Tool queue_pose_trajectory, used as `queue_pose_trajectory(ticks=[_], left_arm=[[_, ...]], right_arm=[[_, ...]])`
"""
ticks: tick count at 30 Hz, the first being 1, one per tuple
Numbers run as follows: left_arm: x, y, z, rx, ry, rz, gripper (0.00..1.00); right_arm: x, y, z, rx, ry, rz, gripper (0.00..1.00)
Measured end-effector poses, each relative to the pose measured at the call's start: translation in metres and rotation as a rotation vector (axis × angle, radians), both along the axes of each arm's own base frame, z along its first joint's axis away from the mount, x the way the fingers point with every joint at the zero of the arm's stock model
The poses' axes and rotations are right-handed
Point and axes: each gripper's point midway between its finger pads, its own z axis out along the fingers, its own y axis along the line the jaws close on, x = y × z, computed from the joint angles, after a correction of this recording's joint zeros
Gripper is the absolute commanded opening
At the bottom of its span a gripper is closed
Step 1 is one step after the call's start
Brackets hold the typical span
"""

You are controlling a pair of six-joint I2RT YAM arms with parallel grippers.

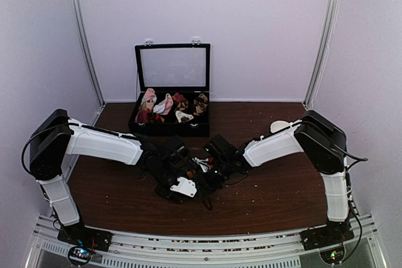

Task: Roll the socks
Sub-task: Roll the sock at the center of the board.

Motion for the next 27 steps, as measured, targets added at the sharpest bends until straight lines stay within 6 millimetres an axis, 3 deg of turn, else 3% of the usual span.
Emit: queue_pose_trajectory(ticks=[8, 13, 18, 27], left_arm=[[0.008, 0.002, -0.002, 0.022, -0.037, 0.003, 0.54], [0.012, 0.005, -0.004, 0.032, -0.032, 0.019, 0.45], [0.014, 0.008, -0.006, 0.038, -0.023, 0.031, 0.26], [0.012, -0.001, -0.006, 0.048, 0.219, 0.079, 0.21]], right_arm=[[0.002, -0.001, 0.000, 0.001, -0.001, -0.003, 0.00], [0.002, -0.002, 0.000, 0.007, -0.005, -0.006, 0.00], [0.002, -0.002, 0.000, 0.012, -0.009, -0.006, 0.00], [0.003, -0.010, 0.000, 0.020, -0.015, -0.029, 0.00]])
